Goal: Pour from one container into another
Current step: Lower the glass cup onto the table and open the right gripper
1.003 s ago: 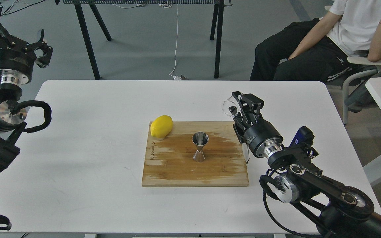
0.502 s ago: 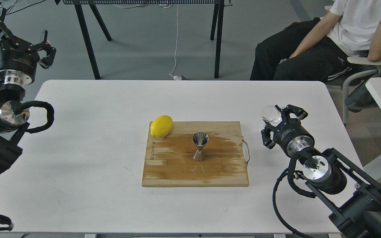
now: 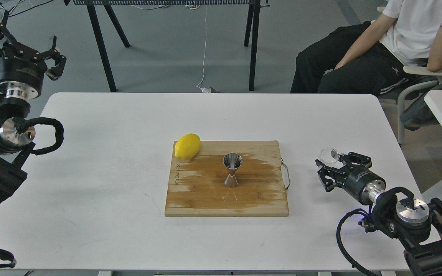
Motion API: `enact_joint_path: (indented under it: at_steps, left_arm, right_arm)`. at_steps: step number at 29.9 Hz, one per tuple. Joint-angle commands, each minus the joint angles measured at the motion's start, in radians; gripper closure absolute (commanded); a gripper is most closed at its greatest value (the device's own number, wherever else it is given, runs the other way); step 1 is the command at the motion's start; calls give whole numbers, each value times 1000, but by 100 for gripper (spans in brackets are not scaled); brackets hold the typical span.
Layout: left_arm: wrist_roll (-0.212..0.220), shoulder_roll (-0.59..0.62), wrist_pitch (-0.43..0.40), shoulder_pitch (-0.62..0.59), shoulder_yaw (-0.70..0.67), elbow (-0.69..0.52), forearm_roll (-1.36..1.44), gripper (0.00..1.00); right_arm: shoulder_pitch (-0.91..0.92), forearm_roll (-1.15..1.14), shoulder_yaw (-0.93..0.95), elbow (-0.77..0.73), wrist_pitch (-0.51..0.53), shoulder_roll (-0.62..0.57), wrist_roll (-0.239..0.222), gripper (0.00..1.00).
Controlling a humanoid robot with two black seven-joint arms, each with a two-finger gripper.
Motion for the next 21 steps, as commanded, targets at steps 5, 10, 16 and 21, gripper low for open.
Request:
enact_joint_path:
  at_steps: [5, 10, 16, 21]
  left_arm:
    - [-1, 4, -1, 0, -2, 0, 0, 0]
    - [-4, 1, 2, 2, -2, 0, 0, 0]
    - [-7, 1, 4, 3, -5, 0, 0, 0]
    - [-6, 2, 2, 2, -5, 0, 0, 0]
  right_arm:
    - [-11, 39, 3, -42, 37, 29, -2, 70]
    - [-17, 40, 6, -55, 37, 31, 5, 70]
    - [-23, 39, 9, -55, 35, 35, 9, 64]
    - [-32, 39, 9, -55, 35, 35, 12, 54]
